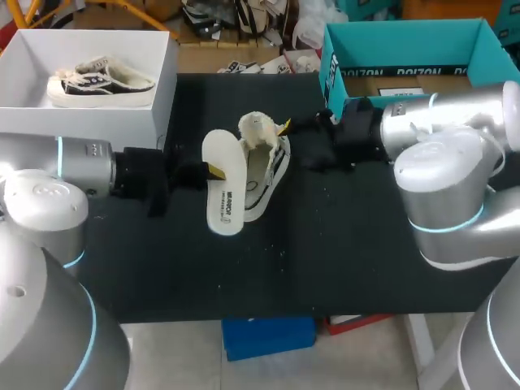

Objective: Take the shoe out of the shoebox, open the shoe tongue, remove and reinsert the insole, then place the shoe into the shoebox

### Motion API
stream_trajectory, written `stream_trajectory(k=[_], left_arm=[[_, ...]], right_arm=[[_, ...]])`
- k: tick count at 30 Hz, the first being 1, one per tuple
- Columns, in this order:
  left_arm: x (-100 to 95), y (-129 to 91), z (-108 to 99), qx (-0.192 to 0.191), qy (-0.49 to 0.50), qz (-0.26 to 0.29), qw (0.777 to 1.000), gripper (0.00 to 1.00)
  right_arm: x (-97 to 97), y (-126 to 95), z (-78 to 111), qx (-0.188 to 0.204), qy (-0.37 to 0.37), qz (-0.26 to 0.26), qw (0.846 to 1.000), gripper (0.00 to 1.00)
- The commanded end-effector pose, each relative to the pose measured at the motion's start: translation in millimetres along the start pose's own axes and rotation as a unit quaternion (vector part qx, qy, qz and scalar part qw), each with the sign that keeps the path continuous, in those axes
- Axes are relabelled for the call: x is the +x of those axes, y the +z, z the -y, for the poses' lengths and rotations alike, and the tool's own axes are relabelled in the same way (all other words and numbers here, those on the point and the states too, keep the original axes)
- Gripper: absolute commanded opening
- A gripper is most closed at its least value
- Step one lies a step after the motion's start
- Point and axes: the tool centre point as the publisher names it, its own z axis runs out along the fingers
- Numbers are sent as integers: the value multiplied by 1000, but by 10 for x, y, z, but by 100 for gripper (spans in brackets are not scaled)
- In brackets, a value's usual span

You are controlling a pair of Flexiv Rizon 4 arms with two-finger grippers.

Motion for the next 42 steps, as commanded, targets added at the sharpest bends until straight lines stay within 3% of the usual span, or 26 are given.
stream_trajectory(k=[1,12,35,42], left_arm=[[45,-305,164,-2,-3,-34,999,0],[84,-440,392,21,10,-51,998,0],[150,-368,649,83,21,-66,994,0],[195,-335,698,98,19,-69,993,0]], right_arm=[[5,-243,163,-64,-1,47,997,100],[29,-650,270,-117,-8,88,989,100],[29,-650,270,-117,-8,88,989,100],[3,-797,332,-113,-9,85,990,100]])
